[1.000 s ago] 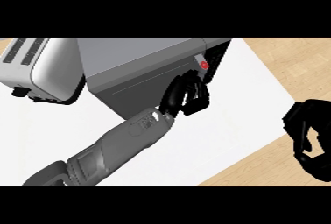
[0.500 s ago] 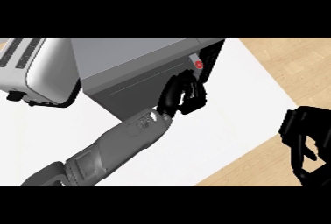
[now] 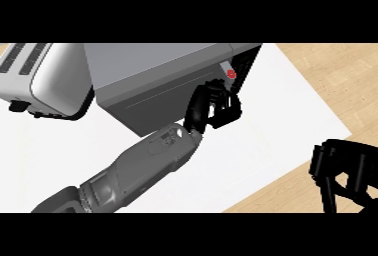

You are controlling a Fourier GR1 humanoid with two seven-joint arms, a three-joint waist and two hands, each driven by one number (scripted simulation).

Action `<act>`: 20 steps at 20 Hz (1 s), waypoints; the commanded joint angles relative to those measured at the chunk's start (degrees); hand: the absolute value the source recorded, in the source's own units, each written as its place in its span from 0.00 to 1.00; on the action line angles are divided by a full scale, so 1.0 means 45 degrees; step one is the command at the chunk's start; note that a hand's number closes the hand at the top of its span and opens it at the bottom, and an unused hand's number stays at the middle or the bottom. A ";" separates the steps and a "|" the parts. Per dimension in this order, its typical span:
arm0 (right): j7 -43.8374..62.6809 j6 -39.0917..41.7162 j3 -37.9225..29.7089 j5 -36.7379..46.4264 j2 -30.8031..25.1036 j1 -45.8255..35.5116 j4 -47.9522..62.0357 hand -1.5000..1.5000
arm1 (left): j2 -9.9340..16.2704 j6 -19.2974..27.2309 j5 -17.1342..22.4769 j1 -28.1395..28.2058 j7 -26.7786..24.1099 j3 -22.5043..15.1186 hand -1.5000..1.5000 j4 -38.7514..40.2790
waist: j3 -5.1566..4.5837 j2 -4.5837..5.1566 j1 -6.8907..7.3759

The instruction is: Pick up the milk, place it into the microwave and close the microwave

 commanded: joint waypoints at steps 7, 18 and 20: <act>0.0218 0.0009 0.1101 -0.0349 0.0369 0.1404 -0.1097 1.00 | -0.0421 -0.1691 0.3269 0.0471 -0.0082 0.3071 1.00 -0.0094 | -0.0104 0.0047 0.0822; 0.0553 -0.1336 0.2034 0.0342 0.1200 0.2826 -0.2662 1.00 | -0.0118 -0.4612 0.4567 0.0884 -0.0503 0.2527 1.00 0.1005 | -0.0098 -0.0006 0.1750; 0.0623 -0.1669 0.2280 0.0529 0.1420 0.3125 -0.3089 1.00 | 0.0029 -0.5192 0.4715 0.1078 -0.0571 0.2298 1.00 0.1140 | -0.0109 -0.0055 0.1835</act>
